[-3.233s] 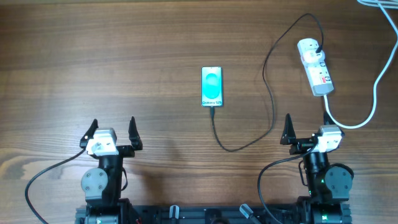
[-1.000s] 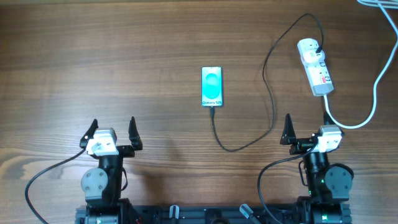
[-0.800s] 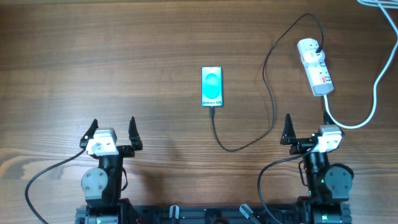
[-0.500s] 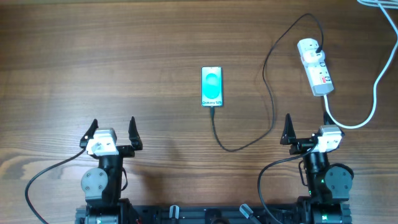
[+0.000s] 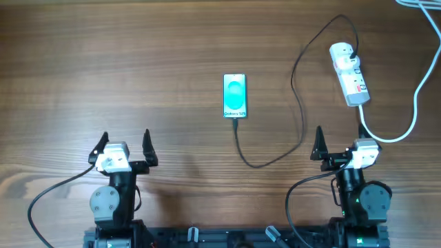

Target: Plug charger to phone and switch on socket

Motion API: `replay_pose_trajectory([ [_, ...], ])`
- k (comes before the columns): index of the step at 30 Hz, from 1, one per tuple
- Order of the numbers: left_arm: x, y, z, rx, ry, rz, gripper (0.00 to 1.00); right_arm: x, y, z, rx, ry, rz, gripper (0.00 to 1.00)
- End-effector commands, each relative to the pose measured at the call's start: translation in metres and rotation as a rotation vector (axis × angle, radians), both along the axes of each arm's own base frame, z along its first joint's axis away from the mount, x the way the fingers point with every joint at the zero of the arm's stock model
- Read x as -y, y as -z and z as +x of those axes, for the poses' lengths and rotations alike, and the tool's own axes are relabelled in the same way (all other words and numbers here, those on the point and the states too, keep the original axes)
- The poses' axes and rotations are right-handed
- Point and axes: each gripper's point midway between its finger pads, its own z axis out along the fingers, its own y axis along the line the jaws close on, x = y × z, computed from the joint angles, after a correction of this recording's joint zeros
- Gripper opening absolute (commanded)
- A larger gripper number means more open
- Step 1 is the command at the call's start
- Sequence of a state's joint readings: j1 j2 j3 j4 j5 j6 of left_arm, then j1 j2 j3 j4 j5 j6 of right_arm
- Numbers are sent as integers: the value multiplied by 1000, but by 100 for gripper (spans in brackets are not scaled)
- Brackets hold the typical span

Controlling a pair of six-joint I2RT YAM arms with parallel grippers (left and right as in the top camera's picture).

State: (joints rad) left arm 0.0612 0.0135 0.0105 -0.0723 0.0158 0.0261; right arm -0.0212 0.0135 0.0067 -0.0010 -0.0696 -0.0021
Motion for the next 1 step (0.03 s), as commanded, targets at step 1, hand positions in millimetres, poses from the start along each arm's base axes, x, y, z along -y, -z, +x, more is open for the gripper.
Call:
replay_pose_trajectory([
  [1,-2,1,0,0,-6,22,100,0,-2,0,10,5,-9,100],
])
